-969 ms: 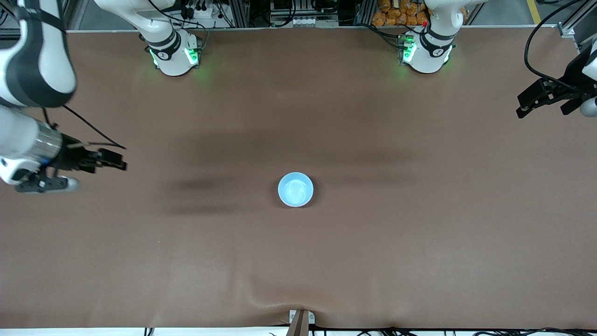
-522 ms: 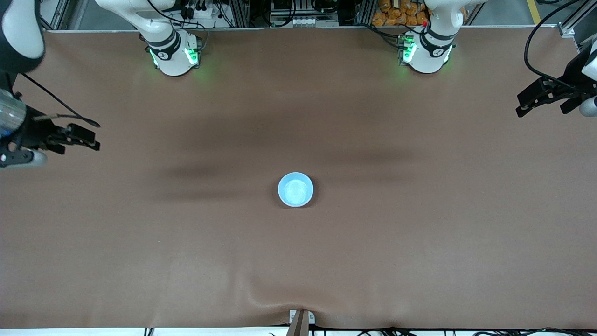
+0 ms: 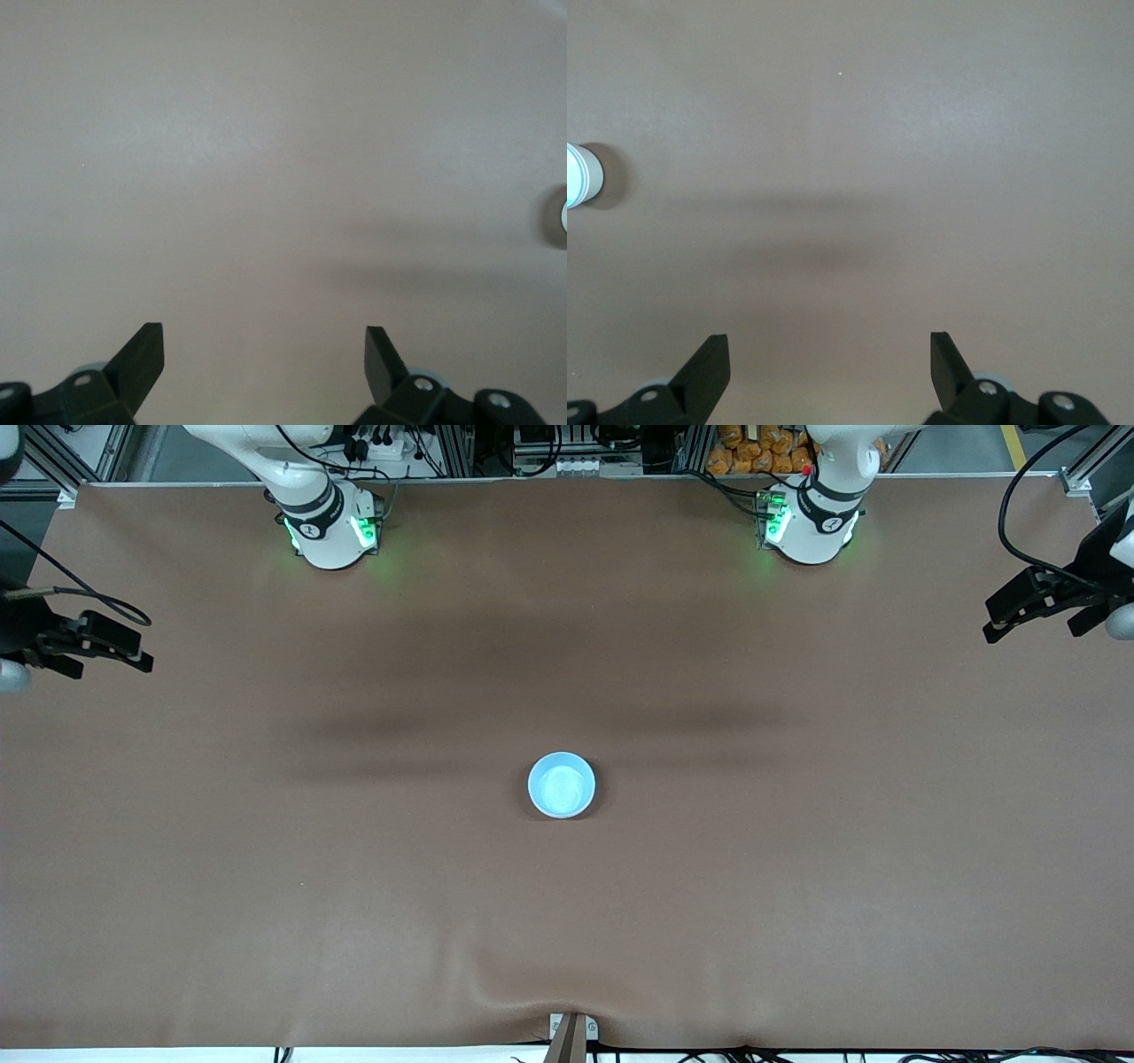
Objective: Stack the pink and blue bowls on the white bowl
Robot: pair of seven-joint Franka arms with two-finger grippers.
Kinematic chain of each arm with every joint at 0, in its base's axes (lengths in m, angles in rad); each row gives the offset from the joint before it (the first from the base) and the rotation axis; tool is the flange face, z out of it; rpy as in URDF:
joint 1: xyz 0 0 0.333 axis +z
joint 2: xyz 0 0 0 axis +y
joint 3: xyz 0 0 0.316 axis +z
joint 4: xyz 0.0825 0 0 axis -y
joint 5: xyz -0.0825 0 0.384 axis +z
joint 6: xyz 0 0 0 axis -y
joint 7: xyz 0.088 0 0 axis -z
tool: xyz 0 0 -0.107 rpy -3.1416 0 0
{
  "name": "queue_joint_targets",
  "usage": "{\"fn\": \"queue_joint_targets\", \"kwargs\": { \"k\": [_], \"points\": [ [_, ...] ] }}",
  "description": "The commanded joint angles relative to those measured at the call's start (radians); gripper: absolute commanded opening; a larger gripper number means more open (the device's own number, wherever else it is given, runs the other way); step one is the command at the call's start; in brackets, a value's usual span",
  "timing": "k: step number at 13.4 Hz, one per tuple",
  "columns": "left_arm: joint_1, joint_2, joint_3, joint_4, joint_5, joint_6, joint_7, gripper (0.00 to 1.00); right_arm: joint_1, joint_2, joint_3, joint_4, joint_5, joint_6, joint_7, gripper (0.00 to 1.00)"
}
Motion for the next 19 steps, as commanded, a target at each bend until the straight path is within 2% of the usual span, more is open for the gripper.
{"fn": "queue_joint_targets", "kwargs": {
  "k": [1, 6, 8, 9, 10, 11, 16, 19],
  "points": [
    [0.009, -0.020, -0.002, 0.002, 0.002, -0.019, -0.002, 1.00, -0.018, -0.002, 0.027, 0.040, -0.022, -0.051, 0.070, 1.00],
    [0.001, -0.019, -0.014, 0.005, 0.001, -0.019, 0.009, 1.00, 0.013, -0.006, 0.028, 0.048, -0.034, -0.070, 0.173, 1.00],
    [-0.005, -0.004, -0.016, 0.043, 0.001, -0.016, 0.011, 1.00, 0.045, -0.007, 0.034, 0.058, -0.115, -0.087, 0.174, 1.00],
    [-0.026, 0.015, -0.008, 0.054, -0.002, -0.007, 0.014, 1.00, 0.051, -0.009, 0.034, 0.061, -0.135, -0.093, 0.174, 1.00],
    [-0.133, 0.024, 0.027, 0.054, 0.014, -0.005, -0.009, 1.00, 0.050, -0.009, 0.036, 0.066, -0.135, -0.090, 0.167, 1.00],
    [-0.176, 0.026, 0.079, 0.055, 0.021, -0.005, -0.011, 1.00, 0.045, -0.007, 0.033, 0.077, -0.132, -0.085, 0.161, 1.00],
    [-0.193, 0.053, 0.110, 0.077, 0.021, -0.059, -0.011, 1.00, 0.028, -0.002, 0.027, 0.081, -0.121, -0.074, 0.121, 1.00],
    [-0.190, 0.033, 0.116, 0.092, 0.022, -0.076, -0.005, 1.00, 0.021, 0.001, 0.027, 0.081, -0.121, -0.071, 0.082, 1.00]
  ]
}}
